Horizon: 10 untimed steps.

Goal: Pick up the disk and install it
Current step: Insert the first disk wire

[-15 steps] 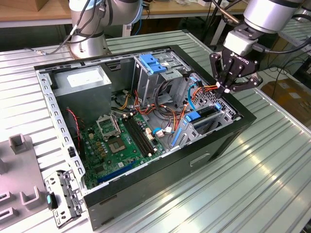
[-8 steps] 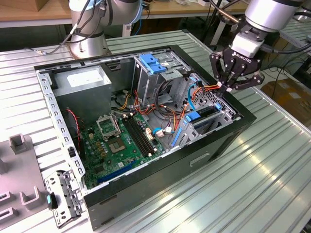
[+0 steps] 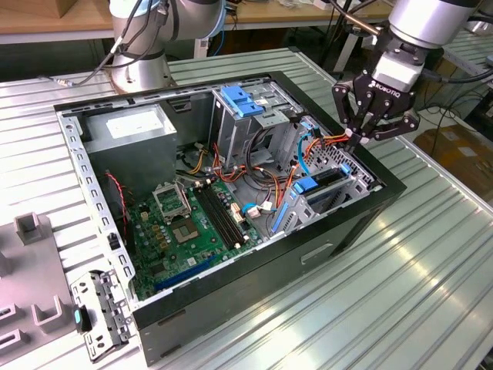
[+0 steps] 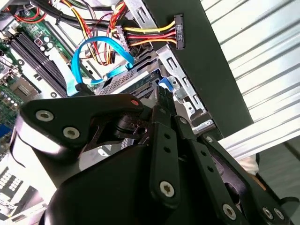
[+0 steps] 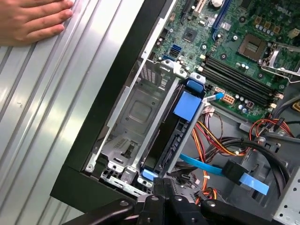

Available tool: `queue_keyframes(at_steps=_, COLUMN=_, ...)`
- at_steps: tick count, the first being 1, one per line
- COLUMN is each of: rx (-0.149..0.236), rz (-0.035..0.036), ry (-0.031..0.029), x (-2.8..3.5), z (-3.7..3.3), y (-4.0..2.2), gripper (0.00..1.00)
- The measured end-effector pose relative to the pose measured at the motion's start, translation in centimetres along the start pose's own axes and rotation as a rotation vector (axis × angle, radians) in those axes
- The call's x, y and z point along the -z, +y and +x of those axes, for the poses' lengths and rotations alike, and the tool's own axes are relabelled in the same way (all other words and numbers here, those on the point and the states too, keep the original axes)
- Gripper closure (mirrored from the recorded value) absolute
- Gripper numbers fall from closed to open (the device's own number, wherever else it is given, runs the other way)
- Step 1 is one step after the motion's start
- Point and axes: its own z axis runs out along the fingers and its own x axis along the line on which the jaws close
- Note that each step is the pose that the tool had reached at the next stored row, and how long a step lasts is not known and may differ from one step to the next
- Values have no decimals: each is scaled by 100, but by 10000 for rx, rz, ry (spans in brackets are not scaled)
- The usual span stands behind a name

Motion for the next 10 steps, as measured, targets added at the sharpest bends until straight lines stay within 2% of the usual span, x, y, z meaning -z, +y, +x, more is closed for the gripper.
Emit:
queue_keyframes(at_steps=6, rx=531, rz=12, ry=5, x=0, z=34, y=-82, gripper=89)
queue_keyframes(at_steps=10, rx=1136, rz=26, ry=8, x=0, z=46, y=-107, gripper=89)
